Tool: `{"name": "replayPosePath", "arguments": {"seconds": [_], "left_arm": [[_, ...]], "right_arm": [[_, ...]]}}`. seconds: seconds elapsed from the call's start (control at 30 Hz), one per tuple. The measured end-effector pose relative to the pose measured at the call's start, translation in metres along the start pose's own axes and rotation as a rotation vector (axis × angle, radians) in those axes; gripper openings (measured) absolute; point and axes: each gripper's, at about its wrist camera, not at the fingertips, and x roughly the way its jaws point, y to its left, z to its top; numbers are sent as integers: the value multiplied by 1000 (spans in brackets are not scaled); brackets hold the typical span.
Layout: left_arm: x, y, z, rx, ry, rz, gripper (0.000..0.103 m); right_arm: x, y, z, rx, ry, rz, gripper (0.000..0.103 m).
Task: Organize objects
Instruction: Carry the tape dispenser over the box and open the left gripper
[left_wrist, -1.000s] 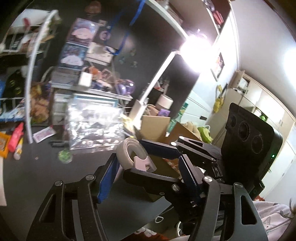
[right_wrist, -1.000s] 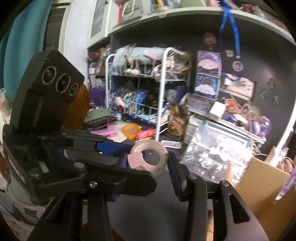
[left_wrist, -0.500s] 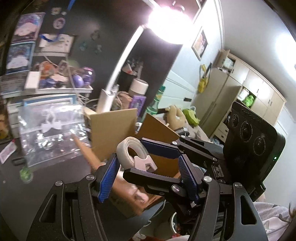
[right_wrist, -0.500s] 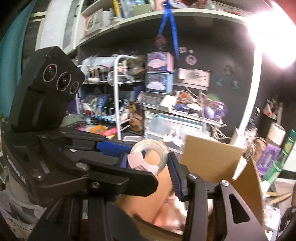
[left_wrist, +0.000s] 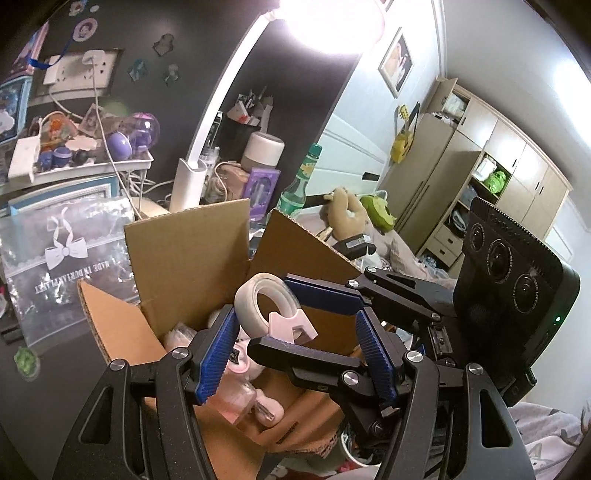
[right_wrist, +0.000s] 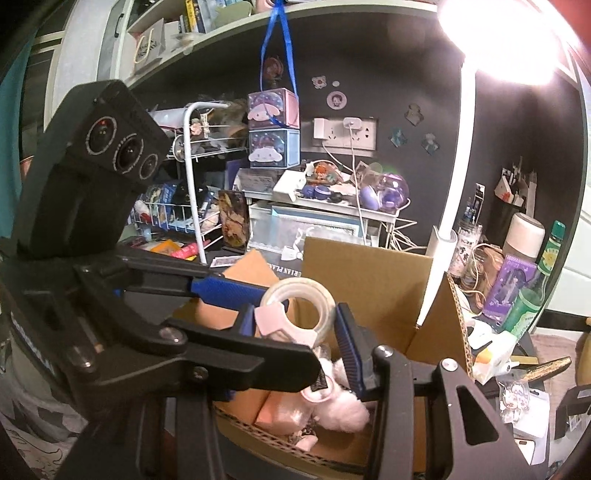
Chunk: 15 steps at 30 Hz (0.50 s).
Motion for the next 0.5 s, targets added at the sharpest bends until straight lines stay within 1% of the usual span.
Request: {"name": "replayPosePath", "arguments": {"seconds": [0.13,0.2,0.3,0.37,0.5], "left_arm": [[4,-1,0,1,7,1,64],[3,-1,1,3,6,3,73],[3,-2,1,15,3,21,80],[3,-3,1,17,3,24,81],[2,-3,1,17,1,26,81]], "right_arm": [[1,-3,-2,2,9,-14,41],[1,-5,-2,5,8,-21,41],[-1,-5,-2,-2,3,-54,46],[-2,-6,-3,-2,3,-64,49],[-2,-7,-3,-1,3,-67,49]]}}
